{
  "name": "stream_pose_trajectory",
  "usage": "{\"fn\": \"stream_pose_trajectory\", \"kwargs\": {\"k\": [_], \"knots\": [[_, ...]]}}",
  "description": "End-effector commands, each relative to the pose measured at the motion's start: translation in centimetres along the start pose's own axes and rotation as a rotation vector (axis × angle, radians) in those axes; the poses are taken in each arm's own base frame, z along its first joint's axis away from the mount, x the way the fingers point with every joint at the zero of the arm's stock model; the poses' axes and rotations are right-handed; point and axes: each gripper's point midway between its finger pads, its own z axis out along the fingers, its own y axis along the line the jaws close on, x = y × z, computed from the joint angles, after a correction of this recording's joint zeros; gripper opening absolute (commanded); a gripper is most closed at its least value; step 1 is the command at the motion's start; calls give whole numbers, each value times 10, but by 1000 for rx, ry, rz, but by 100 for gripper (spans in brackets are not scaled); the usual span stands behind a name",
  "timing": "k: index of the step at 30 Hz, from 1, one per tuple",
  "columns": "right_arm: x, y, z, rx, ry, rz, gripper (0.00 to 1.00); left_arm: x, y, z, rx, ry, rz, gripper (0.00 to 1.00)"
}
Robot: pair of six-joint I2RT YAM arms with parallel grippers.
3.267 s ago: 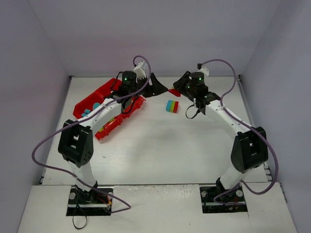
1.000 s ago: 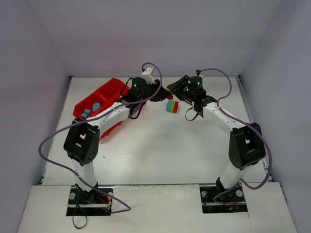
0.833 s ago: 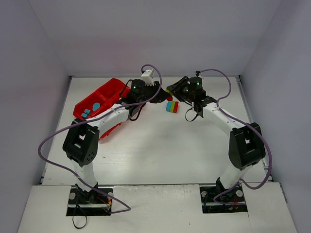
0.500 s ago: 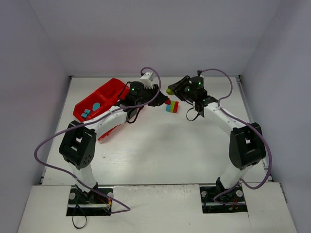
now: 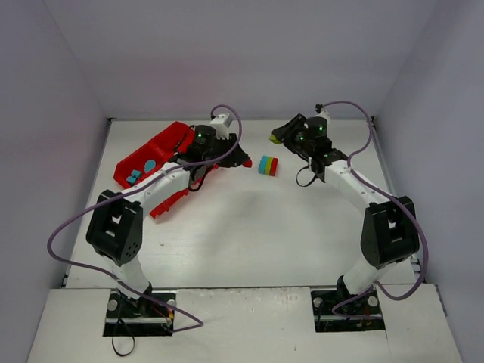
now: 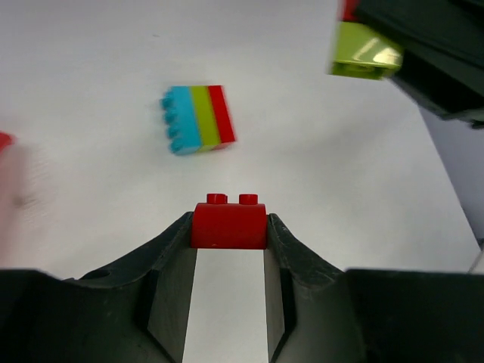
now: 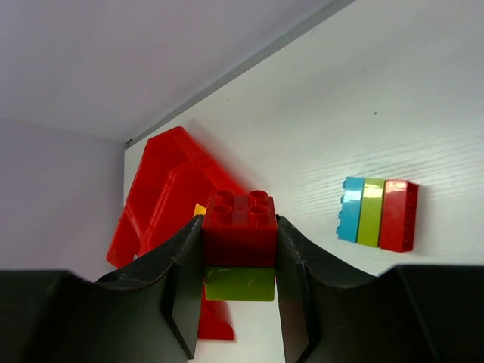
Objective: Sort the legos into containers by color
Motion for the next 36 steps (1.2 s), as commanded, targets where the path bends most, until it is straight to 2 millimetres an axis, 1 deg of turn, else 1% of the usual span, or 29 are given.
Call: {"fn": "stream_pose_trajectory", "kwargs": {"k": [1,2,4,5,7,8,9,10,11,12,13,14,15,16,17,18,21,23,26,27,28,30,31,33,34,36], "knots": [[-44,26,-25,-83,-128,-152,0,-77,16,-42,-100,-171,62,5],[-44,26,-28,-86,-127,-171,0,-87,37,-49,-148,-189,54,5],[-45,25,-32,-92,-124,-237,0,-99,60,-58,-217,-221,40,5],[-41,26,-33,-101,-108,-261,0,-107,81,-66,-265,-240,28,5],[-38,25,-35,-110,-92,-339,0,-113,107,-73,-347,-242,21,5],[-35,24,-37,-116,-77,-361,0,-117,124,-80,-395,-240,14,5],[-31,23,-38,-128,-60,-398,0,-118,135,-79,-426,-238,15,5],[-30,24,-41,-137,-57,-412,0,-130,142,-84,-458,-261,32,5],[-28,23,-43,-144,-50,-426,0,-134,149,-85,-477,-265,31,5],[-25,23,-45,-152,-42,-440,0,-136,166,-87,-509,-264,23,5],[-23,23,-48,-167,-31,-468,0,-148,170,-91,-527,-285,33,5],[-21,24,-51,-176,-27,-479,0,-150,180,-93,-558,-289,31,5],[-20,25,-53,-181,-26,-489,0,-151,195,-93,-586,-287,22,5],[-17,22,-54,-180,-18,-506,0,-153,202,-94,-601,-290,20,5],[-18,24,-59,-189,-20,-515,0,-156,210,-92,-614,-295,16,5],[-18,25,-62,-192,-25,-525,0,-159,220,-93,-631,-299,12,5],[-16,20,-67,-184,-20,-551,0,-159,242,-88,-672,-274,12,6],[-14,16,-68,-176,-8,-567,0,-158,255,-82,-692,-261,8,6],[-11,17,-71,-192,6,-595,0,-160,267,-77,-701,-250,10,7],[-10,17,-72,-193,8,-601,0,-161,271,-76,-709,-248,13,11],[-10,18,-73,-201,11,-610,0,-156,277,-74,-719,-228,3,15],[-7,18,-73,-214,22,-644,0,-160,279,-75,-723,-229,7,21],[-6,17,-72,-214,29,-655,0,-159,280,-75,-725,-225,5,28],[-3,20,-73,-242,44,-694,1,-159,278,-75,-718,-221,6,37],[-2,20,-73,-254,53,-707,3,-159,276,-78,-717,-221,4,45],[2,23,-72,-283,72,-734,7,-159,271,-79,-704,-216,3,51]]}}
